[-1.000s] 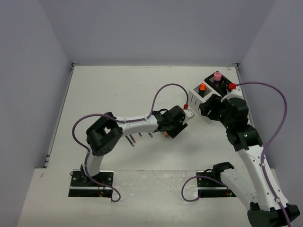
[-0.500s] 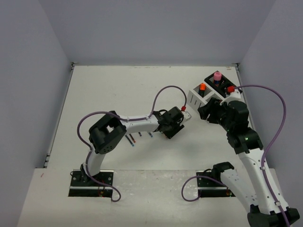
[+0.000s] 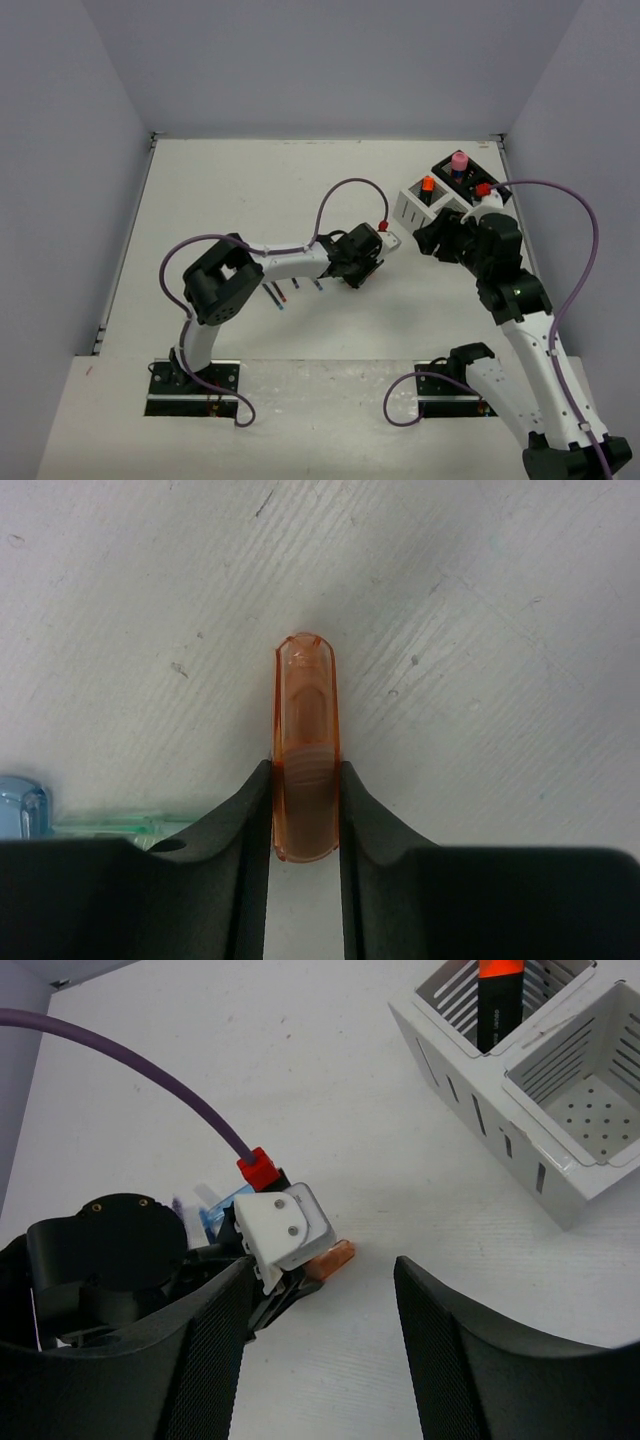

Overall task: Sort the stationery into containers
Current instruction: Pick up the stationery from the center of the board.

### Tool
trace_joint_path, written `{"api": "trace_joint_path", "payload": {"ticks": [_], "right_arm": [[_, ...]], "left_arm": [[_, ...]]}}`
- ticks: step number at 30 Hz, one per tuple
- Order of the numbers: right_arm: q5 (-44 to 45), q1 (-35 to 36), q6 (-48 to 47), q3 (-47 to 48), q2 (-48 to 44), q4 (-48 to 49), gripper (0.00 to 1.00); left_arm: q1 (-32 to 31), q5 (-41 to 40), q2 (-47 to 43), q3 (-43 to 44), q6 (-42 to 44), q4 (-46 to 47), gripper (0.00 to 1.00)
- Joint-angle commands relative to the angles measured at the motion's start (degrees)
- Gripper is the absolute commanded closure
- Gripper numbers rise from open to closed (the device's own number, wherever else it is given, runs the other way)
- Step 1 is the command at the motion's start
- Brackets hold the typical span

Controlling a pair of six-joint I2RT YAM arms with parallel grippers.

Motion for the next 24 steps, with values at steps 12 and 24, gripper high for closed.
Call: {"api": "trace_joint_path", "payload": {"ticks": [12,24], "right_arm": [[-22.88,-0.02,5.86,-10.52,6.18,19.83,0.34],[-27.86,1.74,8.59,-13.81,7.66,25.34,0.52]], "left_arm": [[-1.38,6.68,-22.52,-13.31,-7.04,13.68,1.0],[-1.9,15.09,-28.58,-14.49,-8.12,21.14,1.0]]}}
